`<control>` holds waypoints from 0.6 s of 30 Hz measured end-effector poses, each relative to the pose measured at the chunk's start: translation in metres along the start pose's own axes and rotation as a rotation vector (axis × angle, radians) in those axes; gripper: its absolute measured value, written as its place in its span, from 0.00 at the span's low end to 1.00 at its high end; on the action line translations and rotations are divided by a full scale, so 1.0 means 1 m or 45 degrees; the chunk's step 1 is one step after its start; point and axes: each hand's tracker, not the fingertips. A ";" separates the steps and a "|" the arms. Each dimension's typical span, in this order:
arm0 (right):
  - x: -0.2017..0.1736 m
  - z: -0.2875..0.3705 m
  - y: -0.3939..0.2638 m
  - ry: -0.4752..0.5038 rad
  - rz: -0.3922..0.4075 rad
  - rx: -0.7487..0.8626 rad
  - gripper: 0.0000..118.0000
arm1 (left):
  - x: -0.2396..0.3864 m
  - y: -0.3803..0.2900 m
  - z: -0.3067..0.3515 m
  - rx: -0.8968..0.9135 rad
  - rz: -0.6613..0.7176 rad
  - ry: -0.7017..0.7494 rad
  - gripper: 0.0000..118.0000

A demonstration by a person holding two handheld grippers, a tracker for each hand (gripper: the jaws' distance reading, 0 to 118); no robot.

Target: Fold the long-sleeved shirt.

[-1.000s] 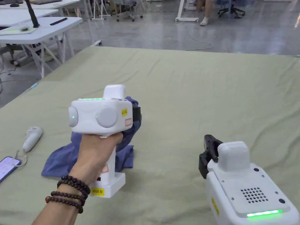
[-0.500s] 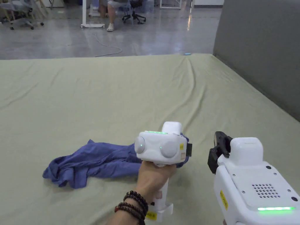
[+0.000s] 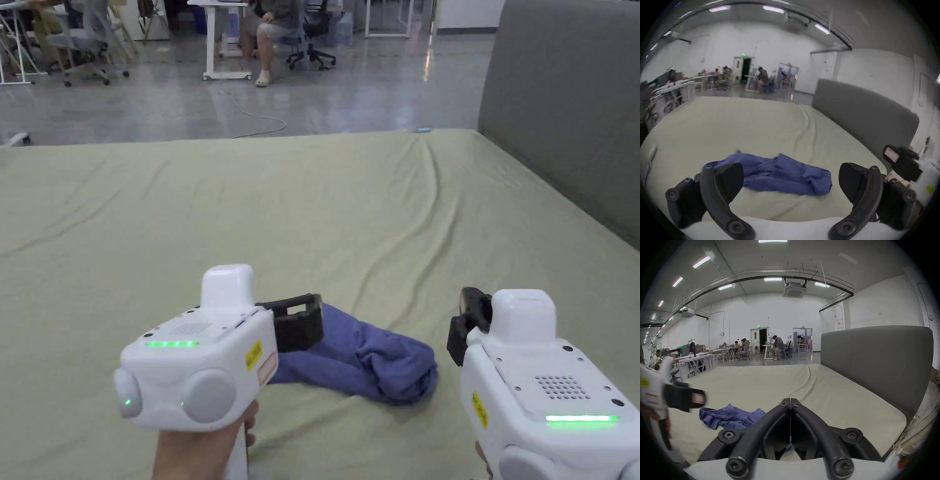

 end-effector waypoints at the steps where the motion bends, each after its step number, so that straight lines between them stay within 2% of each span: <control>1: -0.002 0.001 -0.002 0.001 0.003 -0.007 0.00 | -0.007 -0.005 0.016 0.028 -0.006 0.048 0.98; 2: -0.006 0.001 -0.004 0.002 0.007 -0.016 0.00 | -0.015 -0.014 0.033 0.058 -0.027 0.113 0.97; 3: -0.010 0.002 -0.005 -0.011 0.018 -0.035 0.00 | -0.022 -0.024 0.048 0.087 -0.063 0.184 0.89; 4: -0.013 0.003 -0.007 -0.011 0.027 -0.046 0.00 | -0.028 -0.033 0.060 0.126 -0.093 0.238 0.50; 5: -0.014 0.003 -0.008 0.002 0.037 -0.058 0.00 | -0.033 -0.042 0.072 0.141 -0.125 0.269 0.05; 6: -0.016 0.004 -0.010 0.016 0.046 -0.066 0.00 | -0.037 -0.049 0.079 0.143 -0.137 0.299 0.00; 8: -0.022 0.007 -0.011 0.012 0.067 -0.075 0.00 | -0.025 -0.064 0.101 0.136 -0.125 0.402 0.00; 10: -0.025 0.008 -0.011 0.027 0.063 -0.074 0.00 | -0.032 -0.074 0.103 0.135 -0.094 0.349 0.00; 13: -0.028 0.008 -0.009 0.042 0.049 -0.072 0.00 | -0.024 -0.069 0.100 0.052 -0.095 0.363 0.00; 18: -0.027 0.004 -0.008 0.044 0.055 -0.080 0.00 | -0.016 -0.054 0.082 0.054 -0.073 0.328 0.00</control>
